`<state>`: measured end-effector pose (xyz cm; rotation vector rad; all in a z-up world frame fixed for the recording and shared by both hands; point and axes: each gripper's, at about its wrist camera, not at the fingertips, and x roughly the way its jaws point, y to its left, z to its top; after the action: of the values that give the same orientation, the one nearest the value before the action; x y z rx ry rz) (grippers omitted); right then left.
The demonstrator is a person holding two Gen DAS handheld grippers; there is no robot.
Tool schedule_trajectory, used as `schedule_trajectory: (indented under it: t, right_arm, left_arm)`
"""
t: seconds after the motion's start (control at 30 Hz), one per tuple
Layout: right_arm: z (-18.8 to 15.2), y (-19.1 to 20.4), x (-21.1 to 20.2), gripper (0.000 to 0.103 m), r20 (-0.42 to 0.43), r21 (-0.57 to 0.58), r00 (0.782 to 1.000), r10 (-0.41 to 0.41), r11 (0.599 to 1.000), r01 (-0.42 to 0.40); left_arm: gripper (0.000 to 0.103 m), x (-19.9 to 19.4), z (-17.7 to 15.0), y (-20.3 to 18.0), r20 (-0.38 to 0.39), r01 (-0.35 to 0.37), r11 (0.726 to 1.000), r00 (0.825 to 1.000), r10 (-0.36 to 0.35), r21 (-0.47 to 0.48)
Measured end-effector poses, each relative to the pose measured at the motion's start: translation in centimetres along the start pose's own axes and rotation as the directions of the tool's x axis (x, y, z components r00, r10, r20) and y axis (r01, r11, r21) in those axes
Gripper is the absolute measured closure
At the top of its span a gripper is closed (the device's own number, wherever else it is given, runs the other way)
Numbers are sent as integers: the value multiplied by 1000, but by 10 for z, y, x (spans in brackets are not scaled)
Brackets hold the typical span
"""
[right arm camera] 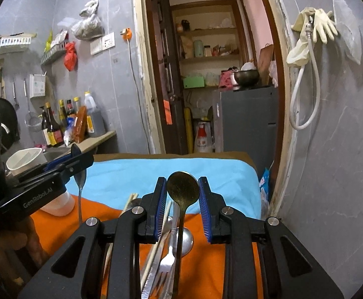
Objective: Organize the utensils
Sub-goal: 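Lift both spoons and carry them over the white basket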
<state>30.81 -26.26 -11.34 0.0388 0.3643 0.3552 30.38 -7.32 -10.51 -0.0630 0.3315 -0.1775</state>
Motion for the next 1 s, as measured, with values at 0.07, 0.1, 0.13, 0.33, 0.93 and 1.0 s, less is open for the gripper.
schedule_trajectory:
  t: [0.07,0.1,0.13,0.33,0.93,1.0]
  right_arm:
    - [1,3,-3,80,16,-6,1000,-7,1000,7]
    - [0,5,-5,80,18,-9,1000,-10,1000,10]
    - [-1,5,-5,80,20,-10,1000,-12,1000,12]
    - [0,9,-14,80,41,-1,999,-25,1000,25]
    - [-1,13,-26,80,65,-17,997,-31,999,32]
    - [-2,13,-26,80,61,-16,998,-32,999,33]
  left_arm:
    - [71,-6,0,0,13,4,1000,1000,-4,4]
    - [71,-7,0,-1,19,7,1000,1000,-7,6]
    - [71,-9,0,-1,24,8,1000,1000,-8,7]
    - [71,-19,3,0,52,17,1000,998,-17,8]
    - [71,-34,12,0,86,35,999,996,-36,18]
    - [71,-35,11,0,85,34,999,996,-36,18]
